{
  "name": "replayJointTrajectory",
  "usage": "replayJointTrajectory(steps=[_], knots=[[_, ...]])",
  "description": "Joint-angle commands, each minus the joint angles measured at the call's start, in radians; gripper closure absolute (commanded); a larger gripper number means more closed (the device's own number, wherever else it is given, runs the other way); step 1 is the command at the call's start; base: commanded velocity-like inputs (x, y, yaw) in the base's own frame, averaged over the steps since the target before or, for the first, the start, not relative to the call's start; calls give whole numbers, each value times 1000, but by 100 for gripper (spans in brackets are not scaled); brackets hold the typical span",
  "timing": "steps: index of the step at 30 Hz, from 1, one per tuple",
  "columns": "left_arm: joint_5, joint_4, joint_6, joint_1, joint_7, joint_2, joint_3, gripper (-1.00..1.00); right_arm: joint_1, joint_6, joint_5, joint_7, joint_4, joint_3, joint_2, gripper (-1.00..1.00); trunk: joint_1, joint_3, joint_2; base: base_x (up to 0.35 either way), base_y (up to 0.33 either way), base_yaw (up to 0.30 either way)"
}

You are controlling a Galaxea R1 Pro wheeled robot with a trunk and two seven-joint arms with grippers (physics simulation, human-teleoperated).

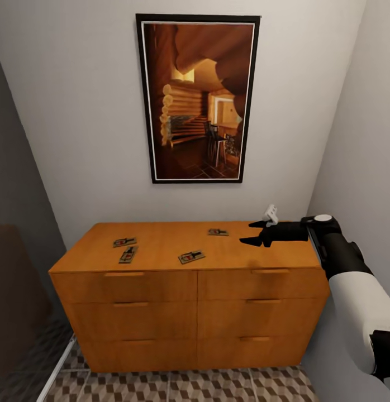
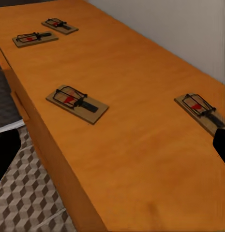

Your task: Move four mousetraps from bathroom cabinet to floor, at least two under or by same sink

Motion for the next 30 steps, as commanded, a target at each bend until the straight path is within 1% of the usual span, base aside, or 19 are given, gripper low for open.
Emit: replayJointTrajectory(steps=[1,14,21,30], knots=[[0,-2,-1,0,2,0,0,-100,-1,7,5,5,6,-2,1,-100,0,-1,0,173,-59,0],[0,-2,-1,0,2,0,0,-100,-1,2,6,3,31,-1,1,-100,0,-1,0,176,-13,0],[0,-2,-1,0,1,0,0,-100,-1,0,6,2,60,-1,2,-100,0,-1,0,198,4,0],[0,-2,-1,0,1,0,0,-100,-1,-47,7,-3,109,-1,3,-100,0,-1,0,201,94,0]])
